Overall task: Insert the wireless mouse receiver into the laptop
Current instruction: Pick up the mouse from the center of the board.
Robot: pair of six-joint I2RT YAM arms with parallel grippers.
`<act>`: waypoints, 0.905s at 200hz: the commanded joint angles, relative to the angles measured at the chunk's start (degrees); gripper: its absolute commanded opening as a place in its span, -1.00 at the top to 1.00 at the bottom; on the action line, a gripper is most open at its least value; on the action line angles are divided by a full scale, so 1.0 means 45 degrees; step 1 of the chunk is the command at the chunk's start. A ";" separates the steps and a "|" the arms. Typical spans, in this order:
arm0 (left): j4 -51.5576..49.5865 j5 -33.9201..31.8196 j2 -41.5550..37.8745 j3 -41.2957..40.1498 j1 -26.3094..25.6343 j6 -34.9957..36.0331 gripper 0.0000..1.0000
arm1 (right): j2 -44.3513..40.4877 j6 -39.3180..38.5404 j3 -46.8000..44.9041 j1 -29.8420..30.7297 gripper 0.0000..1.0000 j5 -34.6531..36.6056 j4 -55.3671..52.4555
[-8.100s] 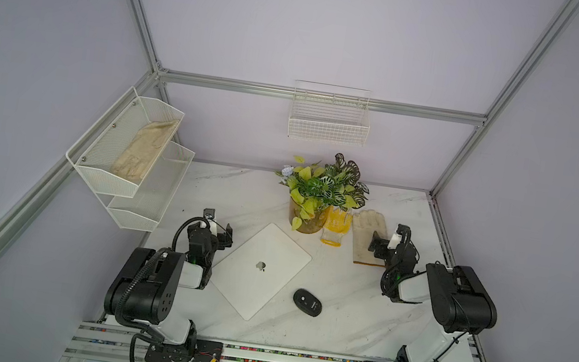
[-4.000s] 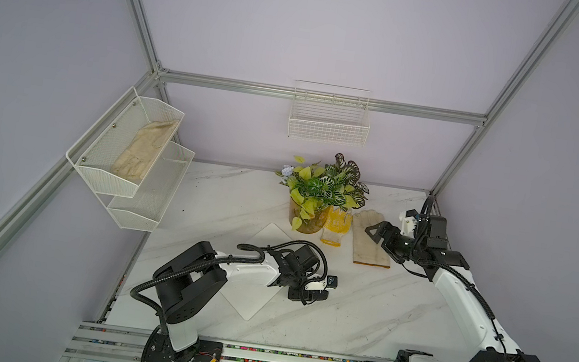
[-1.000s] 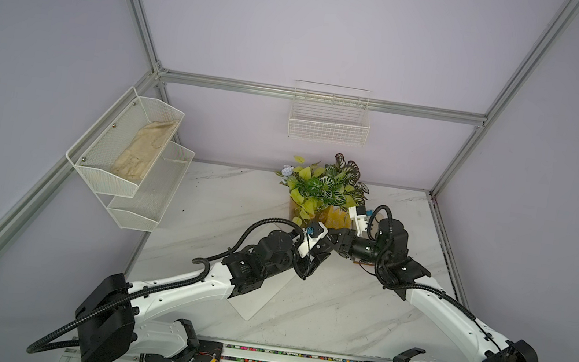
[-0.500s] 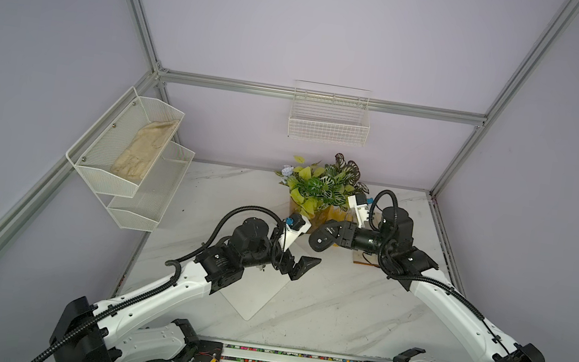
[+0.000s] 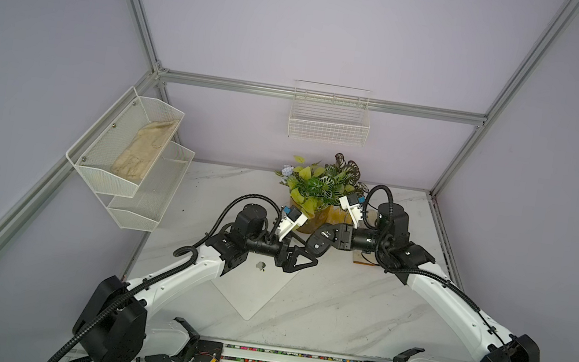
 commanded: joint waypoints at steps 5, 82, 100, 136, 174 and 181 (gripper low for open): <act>0.1653 0.0952 0.0231 0.0790 0.0019 -0.0913 -0.83 | 0.0033 0.0081 0.0174 -0.0002 0.46 -0.0670 0.0454; 0.2400 0.0808 0.0930 0.1012 0.0019 -0.1675 -0.33 | 0.0123 0.0287 0.0037 0.0053 0.41 -0.1100 0.0767; 0.2560 0.0797 0.0972 0.1012 0.0019 -0.1767 -0.28 | 0.0162 0.0295 0.0016 0.0099 0.41 -0.1147 0.0771; 0.2790 0.0767 0.1012 0.1081 0.0019 -0.2013 -0.27 | 0.0303 0.0237 -0.0007 0.0190 0.41 -0.1342 0.0770; 0.3015 0.0741 0.1195 0.1114 0.0019 -0.2310 -0.08 | 0.0425 0.0217 0.0110 0.0273 0.41 -0.1405 0.0776; 0.3053 0.0777 0.1241 0.1129 0.0019 -0.2343 -0.04 | 0.0456 0.0217 0.0117 0.0302 0.41 -0.1389 0.0771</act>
